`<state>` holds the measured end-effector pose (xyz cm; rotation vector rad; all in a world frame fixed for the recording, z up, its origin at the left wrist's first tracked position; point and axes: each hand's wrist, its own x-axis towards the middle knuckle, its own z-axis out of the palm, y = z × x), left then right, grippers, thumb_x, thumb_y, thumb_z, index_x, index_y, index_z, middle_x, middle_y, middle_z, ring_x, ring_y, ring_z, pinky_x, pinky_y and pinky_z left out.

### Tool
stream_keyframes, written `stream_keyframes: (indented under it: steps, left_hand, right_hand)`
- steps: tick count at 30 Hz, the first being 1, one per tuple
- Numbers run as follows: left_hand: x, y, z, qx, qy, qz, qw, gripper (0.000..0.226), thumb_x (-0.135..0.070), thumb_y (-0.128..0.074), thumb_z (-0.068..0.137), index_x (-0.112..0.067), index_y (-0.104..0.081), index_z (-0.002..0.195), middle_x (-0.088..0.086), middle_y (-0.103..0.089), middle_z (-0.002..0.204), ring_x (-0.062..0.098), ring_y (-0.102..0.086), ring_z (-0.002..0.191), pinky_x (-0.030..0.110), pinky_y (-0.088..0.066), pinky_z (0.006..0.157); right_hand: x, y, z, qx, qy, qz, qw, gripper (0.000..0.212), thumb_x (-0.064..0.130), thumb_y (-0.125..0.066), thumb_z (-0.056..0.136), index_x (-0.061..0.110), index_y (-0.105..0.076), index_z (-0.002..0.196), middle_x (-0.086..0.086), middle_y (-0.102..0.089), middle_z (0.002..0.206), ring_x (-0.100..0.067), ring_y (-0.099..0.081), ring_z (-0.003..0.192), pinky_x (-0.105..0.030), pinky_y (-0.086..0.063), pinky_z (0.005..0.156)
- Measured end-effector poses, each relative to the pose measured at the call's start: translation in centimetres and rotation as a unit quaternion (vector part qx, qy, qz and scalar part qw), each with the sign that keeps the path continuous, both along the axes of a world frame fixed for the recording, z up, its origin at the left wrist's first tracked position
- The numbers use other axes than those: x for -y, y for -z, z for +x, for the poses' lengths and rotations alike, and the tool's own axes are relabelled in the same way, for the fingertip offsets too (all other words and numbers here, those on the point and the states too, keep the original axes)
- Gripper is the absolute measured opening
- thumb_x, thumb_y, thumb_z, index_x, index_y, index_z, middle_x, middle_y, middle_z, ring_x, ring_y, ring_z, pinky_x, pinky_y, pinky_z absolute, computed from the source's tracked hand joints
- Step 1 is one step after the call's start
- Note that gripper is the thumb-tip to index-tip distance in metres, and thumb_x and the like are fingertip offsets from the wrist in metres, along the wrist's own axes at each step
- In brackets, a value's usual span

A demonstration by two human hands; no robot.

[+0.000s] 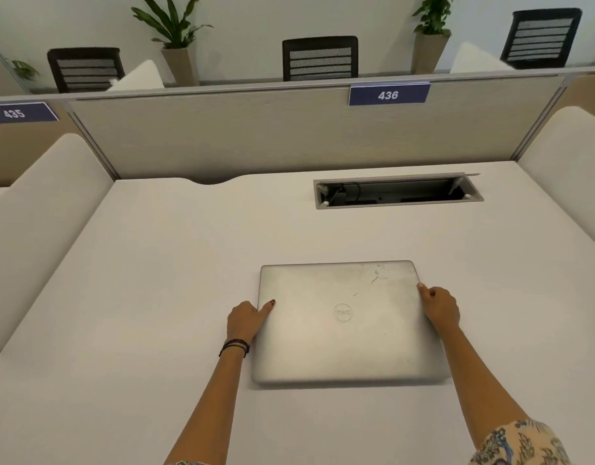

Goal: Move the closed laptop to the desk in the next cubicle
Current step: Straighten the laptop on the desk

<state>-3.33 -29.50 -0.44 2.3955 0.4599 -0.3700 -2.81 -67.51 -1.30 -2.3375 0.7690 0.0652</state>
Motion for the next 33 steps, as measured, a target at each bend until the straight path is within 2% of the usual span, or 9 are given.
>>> stream_keyframes:
  steps: [6, 11, 13, 18, 20, 22, 27, 30, 33]
  left_hand:
    - [-0.3, 0.0, 0.3, -0.021, 0.042, 0.013, 0.999, 0.054, -0.052, -0.051, 0.088, -0.015, -0.028, 0.057, -0.002, -0.038, 0.058, 0.012, -0.035, 0.053, 0.022, -0.027, 0.049]
    - [-0.3, 0.1, -0.4, 0.004, 0.05, 0.013, 0.999, 0.053, -0.051, -0.05, 0.09, -0.014, -0.029, 0.056, -0.002, -0.038, 0.057, 0.013, -0.036, 0.053, 0.025, -0.029, 0.049]
    - [-0.4, 0.0, -0.4, 0.006, 0.057, 0.014, 0.998, 0.055, -0.05, -0.049, 0.09, -0.014, -0.029, 0.055, -0.001, -0.038, 0.057, 0.016, -0.038, 0.054, 0.027, -0.03, 0.051]
    - [-0.2, -0.3, -0.8, 0.008, 0.069, 0.021, 0.997, 0.054, -0.048, -0.044, 0.093, -0.013, -0.032, 0.053, 0.0, -0.04, 0.057, 0.024, -0.047, 0.069, 0.03, -0.037, 0.064]
    - [-0.2, -0.3, -1.1, 0.004, 0.076, 0.027, 0.997, 0.055, -0.048, -0.042, 0.094, -0.012, -0.034, 0.053, 0.0, -0.041, 0.057, 0.026, -0.05, 0.07, 0.03, -0.039, 0.064]
    - [-0.4, -0.2, -1.3, -0.006, 0.075, 0.024, 0.997, 0.055, -0.049, -0.042, 0.093, -0.012, -0.036, 0.054, 0.001, -0.044, 0.056, 0.026, -0.052, 0.065, 0.03, -0.043, 0.063]
    - [-0.7, -0.1, -1.9, -0.005, 0.079, 0.03, 0.996, 0.057, -0.05, -0.041, 0.094, -0.011, -0.036, 0.052, 0.003, -0.045, 0.051, 0.016, -0.044, 0.046, 0.032, -0.049, 0.065]
    - [-0.6, -0.1, -2.2, -0.004, 0.087, 0.036, 0.995, 0.056, -0.049, -0.039, 0.095, -0.012, -0.037, 0.053, 0.003, -0.046, 0.052, 0.016, -0.044, 0.047, 0.033, -0.049, 0.066]
    - [-0.8, -0.9, -1.9, -0.048, 0.126, 0.043, 0.99, 0.055, -0.049, -0.035, 0.096, -0.012, -0.039, 0.055, 0.003, -0.047, 0.054, 0.022, -0.051, 0.055, 0.033, -0.051, 0.074]
  right_hand:
    - [-0.7, 0.2, -0.7, 0.014, 0.015, -0.004, 1.0, 0.046, 0.029, -0.039, 0.097, 0.019, -0.034, 0.052, -0.008, -0.051, 0.068, -0.026, -0.048, 0.074, -0.031, -0.034, 0.067]
    - [-1.2, 0.1, -2.2, 0.012, 0.045, -0.003, 0.999, 0.043, 0.029, -0.038, 0.098, 0.002, -0.047, 0.065, -0.017, -0.054, 0.077, -0.028, -0.051, 0.075, -0.031, -0.036, 0.068]
    - [-1.2, 0.2, -3.3, 0.006, 0.06, 0.0, 0.998, 0.044, 0.03, -0.037, 0.098, 0.003, -0.045, 0.064, -0.02, -0.056, 0.079, -0.029, -0.053, 0.075, -0.031, -0.037, 0.069]
    - [-1.4, 0.9, -6.2, 0.013, 0.112, -0.004, 0.994, 0.042, 0.02, -0.038, 0.097, -0.011, -0.062, 0.084, -0.031, -0.065, 0.097, -0.043, -0.061, 0.095, -0.037, -0.044, 0.076]
    - [-1.5, 0.8, -6.9, 0.011, 0.119, -0.002, 0.993, 0.04, 0.019, -0.039, 0.096, -0.011, -0.061, 0.081, -0.032, -0.065, 0.098, -0.043, -0.061, 0.095, -0.039, -0.046, 0.079]
    - [-1.6, 0.4, -7.0, 0.004, 0.125, 0.01, 0.992, 0.039, 0.018, -0.04, 0.096, -0.009, -0.06, 0.078, -0.032, -0.065, 0.099, -0.043, -0.061, 0.095, -0.039, -0.046, 0.08]
    - [-1.6, -0.4, -7.1, -0.015, 0.124, 0.026, 0.992, 0.04, 0.018, -0.042, 0.096, -0.015, -0.064, 0.094, -0.032, -0.065, 0.104, -0.043, -0.06, 0.1, -0.04, -0.046, 0.084]
    - [-1.4, -0.5, -7.0, -0.012, 0.117, 0.029, 0.993, 0.039, 0.018, -0.042, 0.096, -0.013, -0.065, 0.086, -0.031, -0.066, 0.099, -0.042, -0.061, 0.097, -0.038, -0.046, 0.081]
    - [-0.8, -0.8, -6.6, -0.01, 0.092, 0.024, 0.995, 0.042, 0.015, -0.044, 0.095, 0.001, -0.048, 0.056, -0.022, -0.059, 0.072, -0.034, -0.057, 0.079, -0.039, -0.045, 0.075]
